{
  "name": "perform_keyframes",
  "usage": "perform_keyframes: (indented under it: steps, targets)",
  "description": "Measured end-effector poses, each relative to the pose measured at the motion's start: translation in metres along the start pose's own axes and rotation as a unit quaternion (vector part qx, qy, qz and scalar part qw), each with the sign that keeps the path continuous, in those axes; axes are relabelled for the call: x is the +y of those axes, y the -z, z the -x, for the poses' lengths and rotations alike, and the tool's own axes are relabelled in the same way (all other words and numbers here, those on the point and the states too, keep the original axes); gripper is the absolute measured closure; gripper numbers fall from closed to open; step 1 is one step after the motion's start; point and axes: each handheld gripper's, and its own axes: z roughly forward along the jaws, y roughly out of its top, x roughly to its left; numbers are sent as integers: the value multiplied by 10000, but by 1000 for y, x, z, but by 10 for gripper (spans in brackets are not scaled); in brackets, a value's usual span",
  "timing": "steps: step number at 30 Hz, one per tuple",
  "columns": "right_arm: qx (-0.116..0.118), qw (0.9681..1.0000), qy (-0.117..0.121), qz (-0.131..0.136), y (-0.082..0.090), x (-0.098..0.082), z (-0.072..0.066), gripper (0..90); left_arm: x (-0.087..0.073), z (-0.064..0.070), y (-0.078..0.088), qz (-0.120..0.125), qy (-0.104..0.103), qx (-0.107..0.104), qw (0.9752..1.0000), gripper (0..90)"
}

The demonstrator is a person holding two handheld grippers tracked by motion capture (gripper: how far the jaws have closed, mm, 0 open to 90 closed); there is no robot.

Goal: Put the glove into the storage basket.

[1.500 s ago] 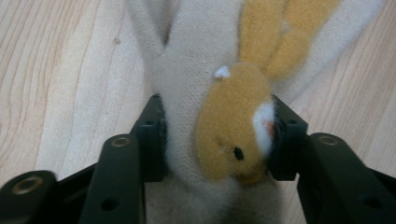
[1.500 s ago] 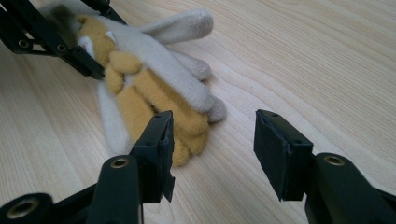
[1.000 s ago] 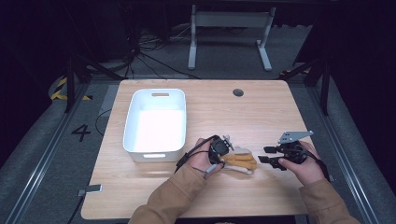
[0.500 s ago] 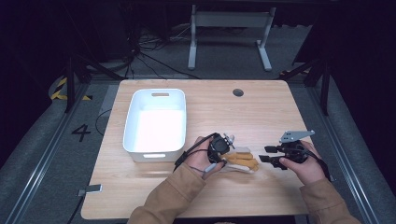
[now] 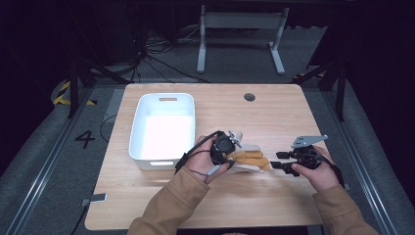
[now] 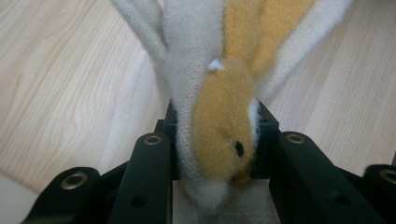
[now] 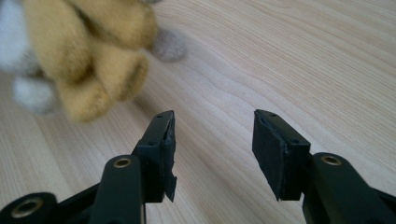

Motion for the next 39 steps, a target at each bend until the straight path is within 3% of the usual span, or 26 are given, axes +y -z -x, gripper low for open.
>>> perform_keyframes:
  steps: [17,26,29,31,39]
  targets:
    - [122,9999,16,28,-7,8,7,499,3,-24,54,275,254,325,9988,688]
    - [103,9999,-17,1,-7,4,7,499,-10,-48,78,356,496,555,9966,688]
    - [109,9999,-34,-17,-7,3,7,499,-18,-57,87,394,608,641,9953,688]
    - [93,9999,-35,-34,-6,1,5,498,-24,-63,93,435,718,798,9933,687]
    - [32,9999,-90,-56,-4,-3,5,498,-50,-93,110,436,1117,1026,9875,686]
